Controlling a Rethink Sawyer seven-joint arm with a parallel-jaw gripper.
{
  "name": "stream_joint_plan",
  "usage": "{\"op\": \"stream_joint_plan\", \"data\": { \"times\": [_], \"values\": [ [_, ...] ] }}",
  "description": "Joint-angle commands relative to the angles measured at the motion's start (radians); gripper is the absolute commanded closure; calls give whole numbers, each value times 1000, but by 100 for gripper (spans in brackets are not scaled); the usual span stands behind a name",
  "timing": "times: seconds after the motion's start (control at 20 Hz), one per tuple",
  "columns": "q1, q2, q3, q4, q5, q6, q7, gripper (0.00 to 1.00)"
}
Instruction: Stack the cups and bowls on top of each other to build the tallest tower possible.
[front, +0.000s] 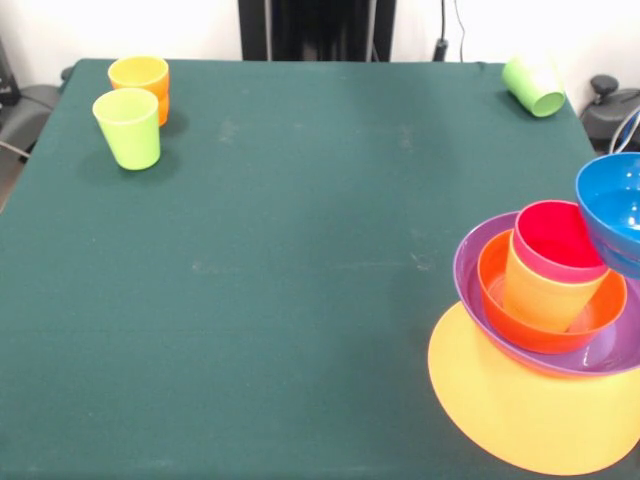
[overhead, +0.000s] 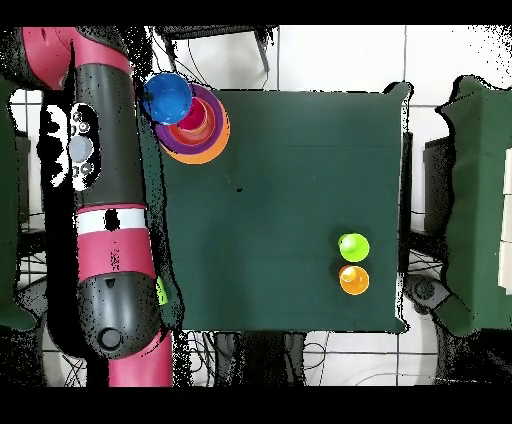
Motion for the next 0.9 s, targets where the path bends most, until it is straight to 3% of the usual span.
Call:
{"op": "stream_joint_plan", "data": {
  "times": [0.05,0.9],
  "values": [
    [-18,3,-56,59,16,-32,-137,100],
    [-21,-13,-25,66,-36,-12,-180,100]
  ]
}}
